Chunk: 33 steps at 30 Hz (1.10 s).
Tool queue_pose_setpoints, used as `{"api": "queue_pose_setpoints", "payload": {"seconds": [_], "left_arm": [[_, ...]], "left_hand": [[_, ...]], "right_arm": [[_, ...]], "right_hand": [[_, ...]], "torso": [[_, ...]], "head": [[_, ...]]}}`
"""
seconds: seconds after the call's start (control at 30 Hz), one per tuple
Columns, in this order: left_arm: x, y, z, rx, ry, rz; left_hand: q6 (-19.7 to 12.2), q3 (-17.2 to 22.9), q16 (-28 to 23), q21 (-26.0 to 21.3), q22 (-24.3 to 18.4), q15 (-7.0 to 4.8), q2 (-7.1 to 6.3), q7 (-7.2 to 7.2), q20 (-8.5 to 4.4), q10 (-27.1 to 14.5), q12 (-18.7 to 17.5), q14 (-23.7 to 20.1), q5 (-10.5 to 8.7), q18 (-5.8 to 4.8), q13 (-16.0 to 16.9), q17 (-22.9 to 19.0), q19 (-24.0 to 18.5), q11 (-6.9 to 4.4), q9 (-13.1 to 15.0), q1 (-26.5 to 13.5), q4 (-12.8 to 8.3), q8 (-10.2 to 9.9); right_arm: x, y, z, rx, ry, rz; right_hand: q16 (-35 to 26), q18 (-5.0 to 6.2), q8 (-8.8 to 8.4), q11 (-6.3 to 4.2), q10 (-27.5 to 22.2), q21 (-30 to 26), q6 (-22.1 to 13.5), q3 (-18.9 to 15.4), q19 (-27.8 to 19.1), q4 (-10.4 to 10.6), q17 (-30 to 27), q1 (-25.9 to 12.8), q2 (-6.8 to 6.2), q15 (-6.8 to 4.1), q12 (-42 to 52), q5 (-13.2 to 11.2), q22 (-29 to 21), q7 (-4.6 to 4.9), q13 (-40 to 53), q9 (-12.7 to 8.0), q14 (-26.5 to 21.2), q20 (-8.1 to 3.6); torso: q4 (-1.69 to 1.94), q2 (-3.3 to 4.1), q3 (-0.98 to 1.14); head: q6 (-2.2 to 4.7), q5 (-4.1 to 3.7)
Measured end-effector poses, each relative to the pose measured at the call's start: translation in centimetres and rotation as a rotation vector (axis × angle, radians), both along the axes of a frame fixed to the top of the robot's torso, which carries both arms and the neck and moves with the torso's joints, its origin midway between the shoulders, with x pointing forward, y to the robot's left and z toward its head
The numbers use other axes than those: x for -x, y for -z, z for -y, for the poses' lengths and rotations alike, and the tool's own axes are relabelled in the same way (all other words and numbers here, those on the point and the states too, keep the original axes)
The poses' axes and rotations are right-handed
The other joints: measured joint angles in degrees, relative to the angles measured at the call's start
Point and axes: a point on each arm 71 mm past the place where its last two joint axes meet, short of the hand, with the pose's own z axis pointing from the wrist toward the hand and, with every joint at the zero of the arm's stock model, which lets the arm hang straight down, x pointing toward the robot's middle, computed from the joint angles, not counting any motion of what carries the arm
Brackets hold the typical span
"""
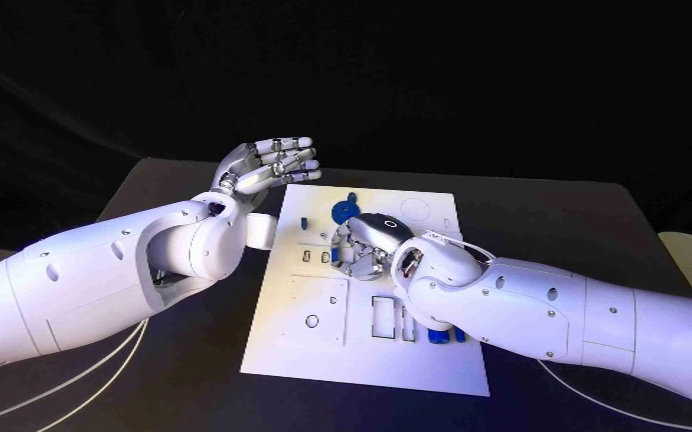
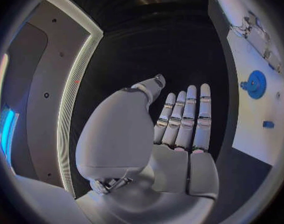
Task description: Assemble the parts on the task board
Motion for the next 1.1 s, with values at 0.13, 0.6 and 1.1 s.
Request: {"api": "queue_pose_setpoints", "payload": {"seconds": [0.13,0.6,1.1], "left_arm": [[0.0,0.0,0.0,0.000,0.000,-0.001],[0.0,0.0,0.0,0.000,0.001,-0.002],[-0.2,0.2,-0.4,-0.011,-0.002,-0.006]], "left_hand": [[0.00,0.00,0.00,0.00,0.00,0.00,0.00,0.00,0.00,0.00,0.00,0.00,0.00,0.00,0.00,0.00,0.00,0.00,0.00,0.00,0.00,0.00],[0.00,0.00,0.00,0.00,0.01,0.00,0.00,0.00,0.00,0.00,0.00,0.00,0.00,0.00,0.00,-0.01,0.00,0.00,0.00,0.00,0.00,0.00],[0.33,-0.17,0.00,0.00,-0.13,-0.19,-0.34,-0.10,-0.29,1.00,0.00,0.44,0.00,0.00,0.02,0.25,0.35,-0.09,0.00,-1.37,-0.15,0.00]], "right_arm": [[0.0,0.0,0.0,-0.001,-0.001,0.000],[0.0,0.0,0.1,-0.008,0.004,0.005],[0.6,-1.0,1.4,-0.099,0.018,0.058]], "right_hand": [[0.00,0.00,-0.07,0.31,-0.31,-0.22,-0.58,-0.38,0.00,0.25,0.00,-0.46,-0.46,0.00,-0.16,-0.37,0.00,0.17,0.00,-0.12,0.00,0.00],[0.00,0.00,-0.88,0.51,-0.93,-0.73,-2.14,-4.24,-0.41,1.74,0.00,-2.64,-2.18,0.40,-0.69,-4.22,-0.01,0.50,-0.01,-0.35,0.00,0.41],[0.00,0.00,-3.61,1.54,-2.77,-1.77,-6.93,-7.25,-1.02,2.51,0.00,-1.78,-2.10,1.54,-2.05,-3.44,0.03,1.82,-0.02,-1.25,0.11,1.02]], "torso": [[0.01,0.00,0.00],[0.01,0.05,-0.02],[-0.02,-0.05,0.03]], "head": [[0.01,-0.04],[0.11,-0.08],[0.30,-0.05]]}}
